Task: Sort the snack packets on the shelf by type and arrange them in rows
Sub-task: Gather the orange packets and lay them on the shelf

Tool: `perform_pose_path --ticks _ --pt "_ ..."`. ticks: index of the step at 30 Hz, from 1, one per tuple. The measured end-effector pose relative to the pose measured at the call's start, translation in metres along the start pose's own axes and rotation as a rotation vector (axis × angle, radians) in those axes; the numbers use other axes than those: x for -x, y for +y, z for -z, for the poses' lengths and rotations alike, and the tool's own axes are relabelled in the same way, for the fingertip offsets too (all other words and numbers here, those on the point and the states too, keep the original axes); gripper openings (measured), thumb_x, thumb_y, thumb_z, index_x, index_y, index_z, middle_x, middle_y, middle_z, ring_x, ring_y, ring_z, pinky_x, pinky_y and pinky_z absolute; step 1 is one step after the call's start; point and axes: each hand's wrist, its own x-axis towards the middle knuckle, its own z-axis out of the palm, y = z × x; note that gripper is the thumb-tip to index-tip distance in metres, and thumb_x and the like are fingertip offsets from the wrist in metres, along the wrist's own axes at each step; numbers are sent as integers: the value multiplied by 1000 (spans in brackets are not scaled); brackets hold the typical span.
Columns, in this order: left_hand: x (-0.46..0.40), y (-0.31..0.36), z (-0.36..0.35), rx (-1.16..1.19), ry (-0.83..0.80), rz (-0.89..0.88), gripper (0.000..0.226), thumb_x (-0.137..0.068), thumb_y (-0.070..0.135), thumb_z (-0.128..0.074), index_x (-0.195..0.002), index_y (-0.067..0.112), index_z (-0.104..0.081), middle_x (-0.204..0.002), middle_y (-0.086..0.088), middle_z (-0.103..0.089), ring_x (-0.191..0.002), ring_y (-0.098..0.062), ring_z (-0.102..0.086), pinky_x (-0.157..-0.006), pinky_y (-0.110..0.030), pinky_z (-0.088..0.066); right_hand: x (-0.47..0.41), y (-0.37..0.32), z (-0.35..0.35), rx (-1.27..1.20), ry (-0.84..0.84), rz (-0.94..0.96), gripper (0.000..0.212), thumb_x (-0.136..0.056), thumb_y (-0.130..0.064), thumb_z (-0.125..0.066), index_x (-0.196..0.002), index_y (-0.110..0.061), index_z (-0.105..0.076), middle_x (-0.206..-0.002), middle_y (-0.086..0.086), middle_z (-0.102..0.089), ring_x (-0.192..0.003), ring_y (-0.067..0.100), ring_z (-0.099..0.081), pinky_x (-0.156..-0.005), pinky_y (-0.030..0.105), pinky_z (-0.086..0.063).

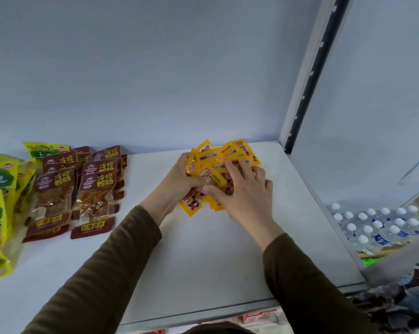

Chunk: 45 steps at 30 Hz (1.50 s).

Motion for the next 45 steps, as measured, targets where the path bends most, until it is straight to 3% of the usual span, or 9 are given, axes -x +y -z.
perform_pose_path --ticks 3,7,11,13,17,24,30,41,45 --pt "6 1 17 -9 41 -19 54 -82 1 -82 -126 18 -55 -108 -1 -78 -95 -19 -76 -76 -31 -61 4 2 7 9 7 -26 84 -85 -88 -8 -136 -36 -52 -157 -7 -35 -142 25 -25 -109 49 -29" --pt "19 7 39 -3 7 -41 55 -82 10 -83 -131 16 -58 -116 -4 -77 -101 -25 -76 -79 -33 -62 5 -12 17 -111 83 43 92 -82 -87 -17 -145 -25 -44 -159 -2 -37 -148 24 -25 -118 48 -27" --pt "27 16 50 68 -30 -85 48 -80 14 -82 -124 18 -64 -117 -7 -76 -104 -27 -75 -78 -32 -62 -6 -35 20 -617 -109 59 113 -70 -88 -56 -159 -31 -16 -163 -6 -30 -146 17 -32 -113 40 -34" --pt "28 20 51 101 -14 -102 49 -79 16 -82 -125 16 -65 -117 -8 -76 -104 -29 -75 -78 -33 -62 -14 -45 18 -883 -234 10 115 -67 -77 -74 -158 -33 -20 -160 -7 -36 -142 15 -42 -111 38 -40" --pt "32 26 42 117 70 -151 57 -78 18 -82 -130 9 -62 -117 -9 -76 -106 -29 -74 -82 -35 -61 -25 -58 8 -1236 -255 -87 72 -70 -50 -88 -130 -30 -54 -113 -9 -74 -99 13 -74 -86 48 -61" --pt "38 21 35 297 68 -88 43 -95 10 -68 -137 8 -59 -129 -16 -71 -116 -37 -69 -97 -51 -57 -28 -64 -2 -1659 -317 -230 44 -88 -22 -78 -129 -26 -61 -119 0 -74 -110 19 -71 -95 46 -55" --pt "45 20 38 194 21 -67 42 -103 24 -61 -143 32 -52 -135 -6 -68 -124 -28 -65 -103 -55 -54 -22 -70 -2 -1759 -382 -245 40 -95 -16 -69 -133 -18 -59 -123 8 -72 -114 28 -69 -99 51 -54" --pt "51 12 37 116 176 -176 68 -94 -3 -69 -145 25 -34 -127 -5 -71 -115 -23 -70 -100 -51 -56 -13 -94 -14 -1418 -361 -167 34 -106 -30 -51 -139 -33 -54 -136 -3 -63 -121 14 -63 -100 39 -53" --pt "56 12 43 104 174 -198 80 -84 -15 -72 -143 26 -36 -123 -13 -69 -112 -28 -71 -93 -47 -60 -18 -94 -12 -1549 -421 -121 44 -99 -20 -57 -141 -34 -56 -123 -5 -71 -112 10 -69 -86 29 -56"
